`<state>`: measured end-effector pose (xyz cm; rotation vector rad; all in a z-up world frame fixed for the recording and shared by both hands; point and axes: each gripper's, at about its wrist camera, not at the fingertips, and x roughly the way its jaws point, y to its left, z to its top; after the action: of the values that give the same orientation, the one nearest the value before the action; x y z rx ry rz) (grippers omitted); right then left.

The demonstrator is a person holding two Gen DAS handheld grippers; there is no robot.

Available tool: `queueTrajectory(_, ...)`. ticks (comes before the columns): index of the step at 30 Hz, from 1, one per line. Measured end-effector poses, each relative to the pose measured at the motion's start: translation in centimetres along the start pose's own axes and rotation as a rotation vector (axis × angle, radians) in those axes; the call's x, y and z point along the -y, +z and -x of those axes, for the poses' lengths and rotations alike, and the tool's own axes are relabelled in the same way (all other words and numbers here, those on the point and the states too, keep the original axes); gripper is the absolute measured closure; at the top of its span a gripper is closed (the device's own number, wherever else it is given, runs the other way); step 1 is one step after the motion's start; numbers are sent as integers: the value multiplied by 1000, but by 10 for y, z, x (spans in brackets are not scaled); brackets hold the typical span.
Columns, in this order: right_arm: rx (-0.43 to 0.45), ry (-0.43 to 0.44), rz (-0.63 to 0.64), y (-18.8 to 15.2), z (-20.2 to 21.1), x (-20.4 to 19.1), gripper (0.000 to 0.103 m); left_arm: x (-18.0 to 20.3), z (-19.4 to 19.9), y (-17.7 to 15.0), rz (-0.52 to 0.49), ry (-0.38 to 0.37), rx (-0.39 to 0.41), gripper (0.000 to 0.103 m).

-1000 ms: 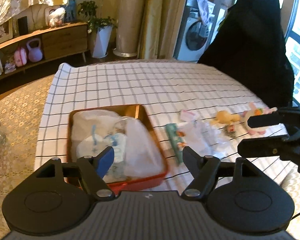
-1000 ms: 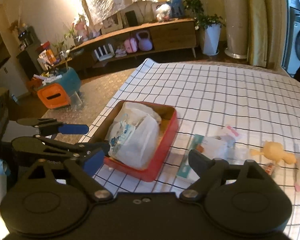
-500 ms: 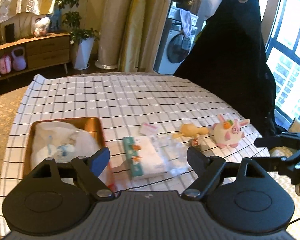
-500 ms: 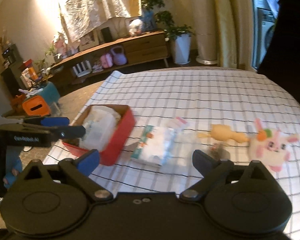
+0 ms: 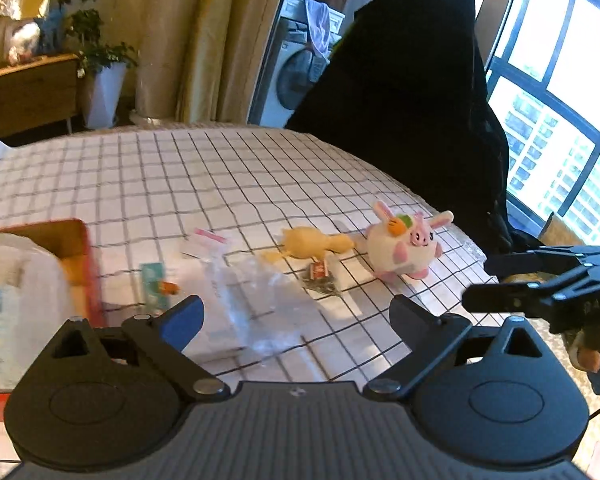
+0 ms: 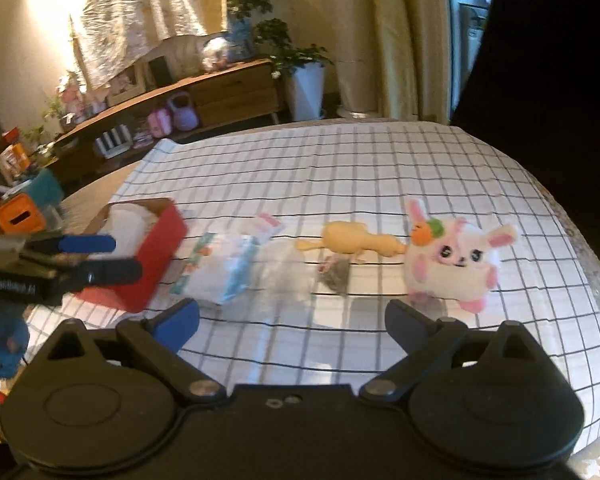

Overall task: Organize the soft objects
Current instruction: 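Move both tools back toward the tea bag and plastic bag on the table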

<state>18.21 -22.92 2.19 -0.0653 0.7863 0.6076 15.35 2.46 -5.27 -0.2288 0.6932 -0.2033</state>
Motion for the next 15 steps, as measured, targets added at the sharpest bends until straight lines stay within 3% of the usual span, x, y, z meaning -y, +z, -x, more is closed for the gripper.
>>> queueTrajectory(15, -107, -1, -120, 19, -73, 32, 7, 19, -87, -13, -60, 126, -35, 3)
